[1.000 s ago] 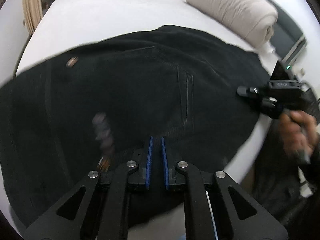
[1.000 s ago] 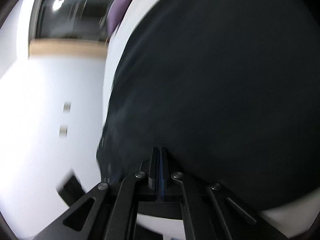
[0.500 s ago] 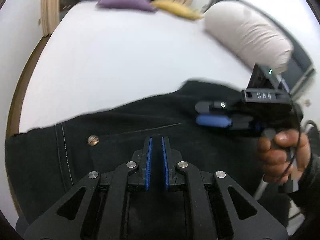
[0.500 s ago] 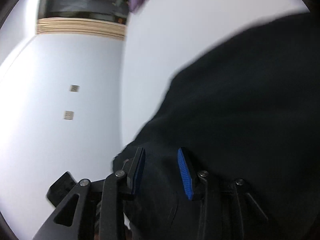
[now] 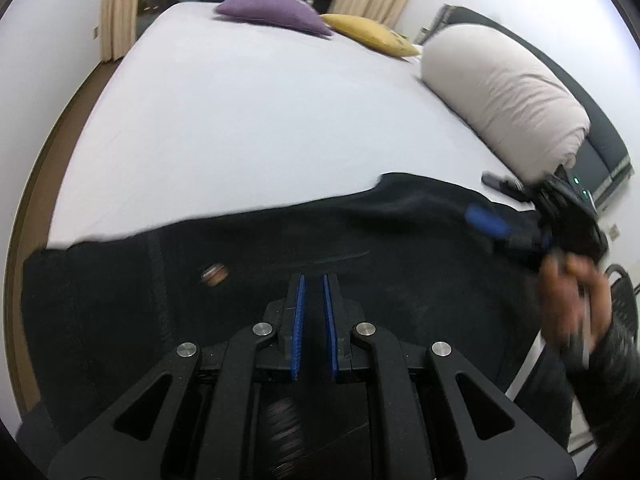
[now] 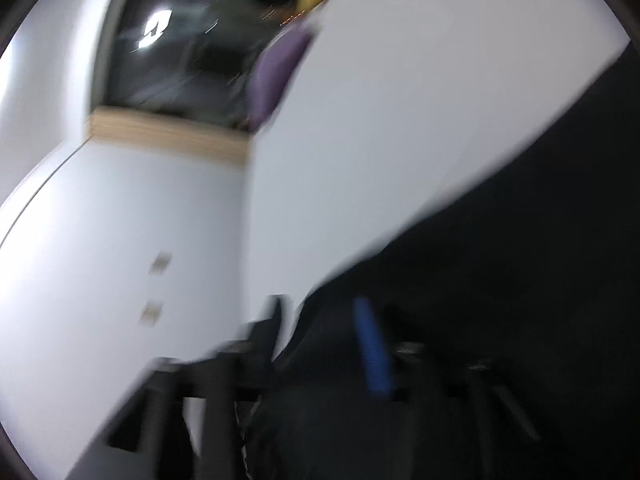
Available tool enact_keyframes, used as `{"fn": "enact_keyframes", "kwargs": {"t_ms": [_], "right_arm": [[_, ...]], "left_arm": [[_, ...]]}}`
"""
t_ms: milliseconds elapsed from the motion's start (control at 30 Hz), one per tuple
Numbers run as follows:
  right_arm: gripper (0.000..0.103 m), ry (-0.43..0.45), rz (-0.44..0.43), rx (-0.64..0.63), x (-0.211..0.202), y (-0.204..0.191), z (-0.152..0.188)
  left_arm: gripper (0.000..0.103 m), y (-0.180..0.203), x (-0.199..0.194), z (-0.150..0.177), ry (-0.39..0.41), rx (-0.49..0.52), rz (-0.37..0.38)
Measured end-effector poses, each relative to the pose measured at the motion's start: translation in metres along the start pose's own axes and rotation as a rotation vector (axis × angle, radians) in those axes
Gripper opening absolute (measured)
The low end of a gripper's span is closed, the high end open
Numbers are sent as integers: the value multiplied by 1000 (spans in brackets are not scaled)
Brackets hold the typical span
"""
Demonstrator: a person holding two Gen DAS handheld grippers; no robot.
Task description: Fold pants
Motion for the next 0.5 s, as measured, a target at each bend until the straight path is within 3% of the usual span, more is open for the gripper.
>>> {"fn": "enact_keyframes", "kwargs": {"t_ms": [33,67,133,200,233,300,400,500], "right_arm": [[58,-57,19,-36,11,-6,14],[50,-87,54,-61,12,-3,21],[0,-60,73,-56,0,18,12],[0,-10,33,95,-19,45,0],[0,73,29,132,-43,57,-18],[0,208,121,108,-83,65,-36],[0,366,143,206,-136,94,-71],[0,477,293,209,-202,110,-92]], "left_arm": [[9,5,7,-2,-15,19,-17],[9,9,16,-1,-40,34,-34],[9,6,35,10,-107,39,-77],[9,2,34,17,-75,44,-64],[9,0,32,21,-69,54,-64],[9,-5,29,25,-67,60,-63],[9,-5,30,24,-71,41,-52],[9,-8,31,22,-69,42,-51]]}}
Point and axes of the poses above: each gripper's, at about its wrist camera, not at the fingertips, and x roughly the way its jaws point, y to its right, z to its underside, the point moved 3 cm from there along x, roughly the way its jaws point, and after that the axes turned 2 degrees about -x, right-handed, at the moved point
